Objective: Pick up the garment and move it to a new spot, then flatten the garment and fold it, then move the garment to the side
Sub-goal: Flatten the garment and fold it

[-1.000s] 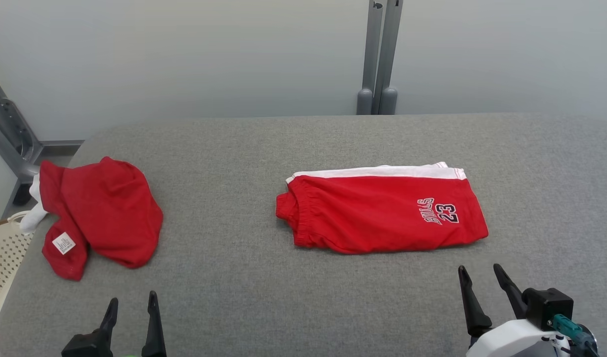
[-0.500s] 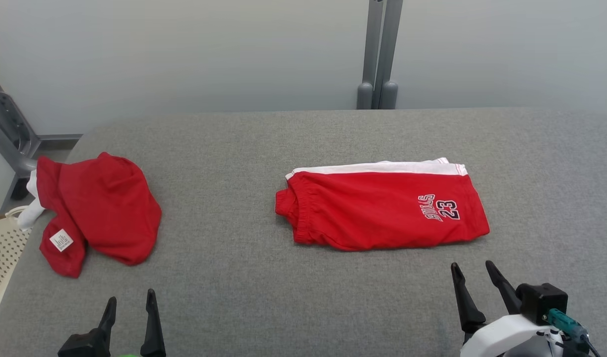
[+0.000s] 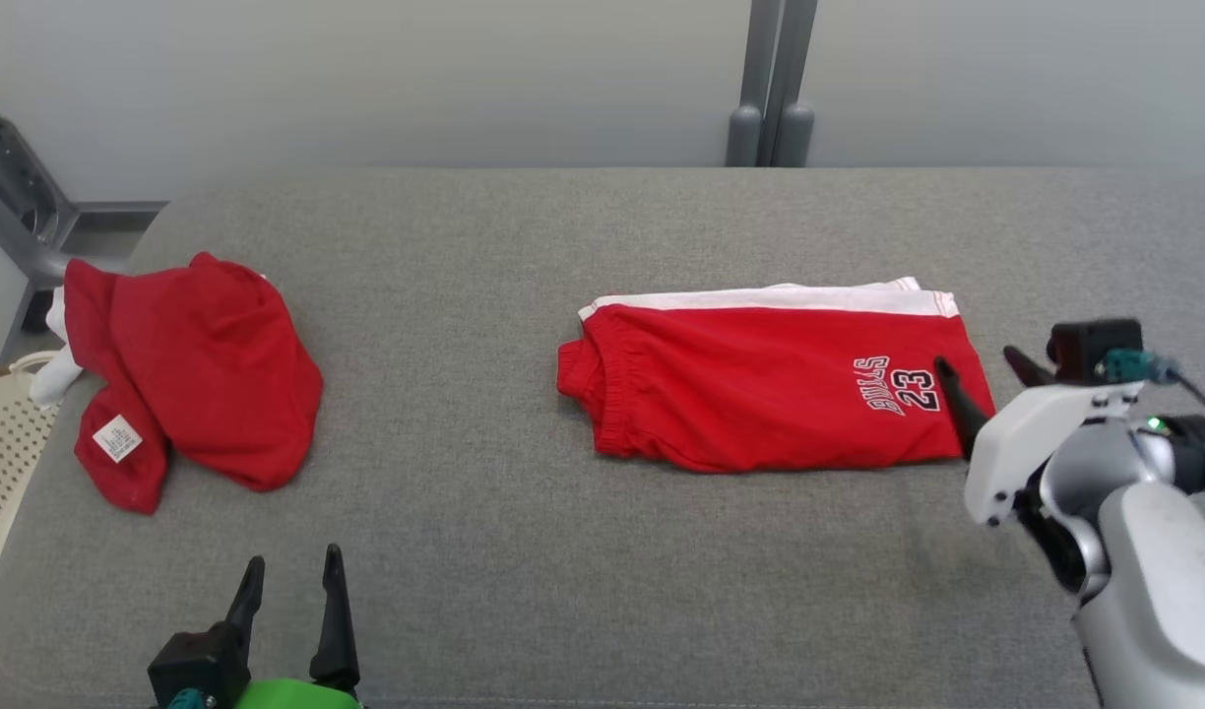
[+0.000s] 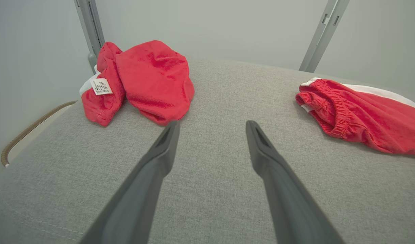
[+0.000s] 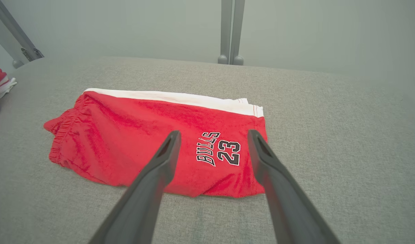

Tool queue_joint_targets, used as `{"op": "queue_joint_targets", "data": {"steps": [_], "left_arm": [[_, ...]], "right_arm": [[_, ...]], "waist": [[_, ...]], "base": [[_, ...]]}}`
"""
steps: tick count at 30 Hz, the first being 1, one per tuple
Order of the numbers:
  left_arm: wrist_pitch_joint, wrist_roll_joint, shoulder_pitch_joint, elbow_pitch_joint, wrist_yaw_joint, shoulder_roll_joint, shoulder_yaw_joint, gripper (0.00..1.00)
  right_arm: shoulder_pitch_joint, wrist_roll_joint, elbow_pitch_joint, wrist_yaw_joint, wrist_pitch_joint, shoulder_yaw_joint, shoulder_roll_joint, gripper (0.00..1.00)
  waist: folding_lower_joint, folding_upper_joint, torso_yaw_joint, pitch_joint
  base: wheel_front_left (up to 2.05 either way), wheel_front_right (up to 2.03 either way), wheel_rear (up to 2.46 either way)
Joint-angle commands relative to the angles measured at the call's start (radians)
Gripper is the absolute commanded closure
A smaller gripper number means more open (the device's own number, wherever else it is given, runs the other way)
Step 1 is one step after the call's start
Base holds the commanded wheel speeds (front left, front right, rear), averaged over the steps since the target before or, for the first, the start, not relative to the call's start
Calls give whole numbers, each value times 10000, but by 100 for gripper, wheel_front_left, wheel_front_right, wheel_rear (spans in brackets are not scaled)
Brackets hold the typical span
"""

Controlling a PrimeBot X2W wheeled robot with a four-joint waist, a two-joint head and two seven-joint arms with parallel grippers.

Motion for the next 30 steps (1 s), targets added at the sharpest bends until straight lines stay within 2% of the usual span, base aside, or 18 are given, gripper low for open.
{"op": "queue_joint_targets", "data": {"steps": [1,2,9,12,20,30], "left_arm": [[20,136,-301,-84,-53,-48,-105,0],[20,136,-301,-84,-53,-48,-105,0],[33,242,-787,-215,-127,-137,-394,0],[37,343,-1052,-169,-203,-161,-571,0],[-77,490,-1691,-64,-390,-317,-907,0],[-129,530,-1987,56,-472,-311,-1108,0]], "right_arm": [[-592,114,379,-3,522,-67,-407,0],[-592,114,379,-3,522,-67,-407,0],[-2296,-84,2006,0,2693,-830,-1141,0],[-2834,-361,2582,-2,3033,-1205,-1376,0],[-3675,-958,3916,0,2787,-2337,-1639,0],[-4214,-1606,5474,-2,2241,-3389,-1370,0]], "waist": [[0,0,302,422],[0,0,302,422],[0,0,822,1240],[0,0,1074,1599],[0,0,1599,2421],[0,0,1998,2754]], "base": [[0,0,0],[0,0,0],[0,0,0],[0,0,0],[0,0,0],[0,0,0]]}}
